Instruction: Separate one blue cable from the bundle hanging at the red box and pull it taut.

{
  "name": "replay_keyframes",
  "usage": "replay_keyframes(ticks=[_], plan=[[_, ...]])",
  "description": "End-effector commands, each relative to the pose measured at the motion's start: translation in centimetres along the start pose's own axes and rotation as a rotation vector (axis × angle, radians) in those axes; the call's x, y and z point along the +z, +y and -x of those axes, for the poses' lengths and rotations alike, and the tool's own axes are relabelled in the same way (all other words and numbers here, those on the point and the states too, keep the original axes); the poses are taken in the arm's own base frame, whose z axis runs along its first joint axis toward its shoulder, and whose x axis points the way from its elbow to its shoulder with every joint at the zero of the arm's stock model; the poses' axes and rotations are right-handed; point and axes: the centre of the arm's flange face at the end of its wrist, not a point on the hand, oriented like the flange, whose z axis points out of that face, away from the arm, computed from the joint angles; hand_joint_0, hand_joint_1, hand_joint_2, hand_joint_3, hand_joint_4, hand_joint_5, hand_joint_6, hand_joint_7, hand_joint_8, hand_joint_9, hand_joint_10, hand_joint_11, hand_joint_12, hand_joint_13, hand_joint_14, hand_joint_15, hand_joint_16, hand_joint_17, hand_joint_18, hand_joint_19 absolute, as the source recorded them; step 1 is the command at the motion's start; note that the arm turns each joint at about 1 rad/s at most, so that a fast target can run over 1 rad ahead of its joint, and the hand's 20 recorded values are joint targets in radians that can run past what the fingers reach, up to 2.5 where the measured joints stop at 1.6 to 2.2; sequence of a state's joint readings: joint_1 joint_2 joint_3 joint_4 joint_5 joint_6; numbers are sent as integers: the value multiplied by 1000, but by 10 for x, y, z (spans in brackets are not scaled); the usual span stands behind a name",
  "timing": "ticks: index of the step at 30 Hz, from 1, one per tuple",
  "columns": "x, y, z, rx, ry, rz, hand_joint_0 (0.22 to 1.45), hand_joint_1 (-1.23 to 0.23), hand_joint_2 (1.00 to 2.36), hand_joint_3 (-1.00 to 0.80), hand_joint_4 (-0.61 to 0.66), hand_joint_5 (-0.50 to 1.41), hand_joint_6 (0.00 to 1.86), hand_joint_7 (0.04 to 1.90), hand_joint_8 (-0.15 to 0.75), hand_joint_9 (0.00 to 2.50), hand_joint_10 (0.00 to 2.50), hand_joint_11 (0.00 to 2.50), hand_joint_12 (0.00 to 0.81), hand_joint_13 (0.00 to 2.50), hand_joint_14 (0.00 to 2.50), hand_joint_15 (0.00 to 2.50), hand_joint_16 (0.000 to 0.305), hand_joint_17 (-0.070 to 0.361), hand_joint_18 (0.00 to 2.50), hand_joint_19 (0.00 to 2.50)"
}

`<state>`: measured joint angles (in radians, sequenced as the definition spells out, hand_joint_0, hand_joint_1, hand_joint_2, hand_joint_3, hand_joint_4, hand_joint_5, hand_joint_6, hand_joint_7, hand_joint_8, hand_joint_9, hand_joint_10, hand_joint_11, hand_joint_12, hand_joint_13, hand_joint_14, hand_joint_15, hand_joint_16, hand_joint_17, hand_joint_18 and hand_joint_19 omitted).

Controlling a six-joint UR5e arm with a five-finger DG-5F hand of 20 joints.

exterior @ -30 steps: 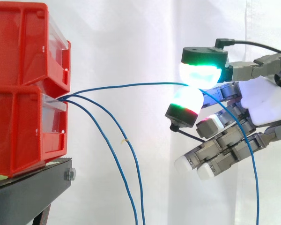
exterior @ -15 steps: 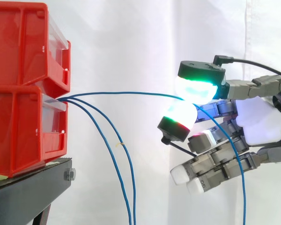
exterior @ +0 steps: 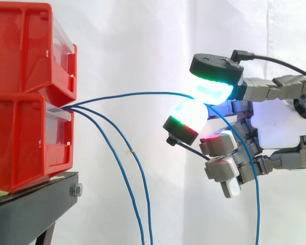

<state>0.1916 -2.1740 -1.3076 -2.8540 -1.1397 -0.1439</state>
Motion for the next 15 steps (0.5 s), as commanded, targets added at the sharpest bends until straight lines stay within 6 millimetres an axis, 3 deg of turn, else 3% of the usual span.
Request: replay_keyframes(ticks=[1, 8, 15], plan=[[0, 0, 0, -29, 0, 2, 640, -747, 1025, -175, -48, -171, 923, 1099, 269, 1114, 18, 1331, 334, 1081, 22, 1301, 47, 105, 843, 919], [0, 0, 0, -43, -3, 0, 648, -748, 1025, -188, -52, -171, 923, 1077, 265, 1149, 14, 1419, 324, 1184, 14, 1481, 47, 106, 907, 964], [0, 0, 0, -44, -3, -2, 649, -747, 1025, -186, -51, -171, 922, 1079, 259, 1154, 13, 1427, 323, 1182, 13, 1477, 47, 107, 908, 954]])
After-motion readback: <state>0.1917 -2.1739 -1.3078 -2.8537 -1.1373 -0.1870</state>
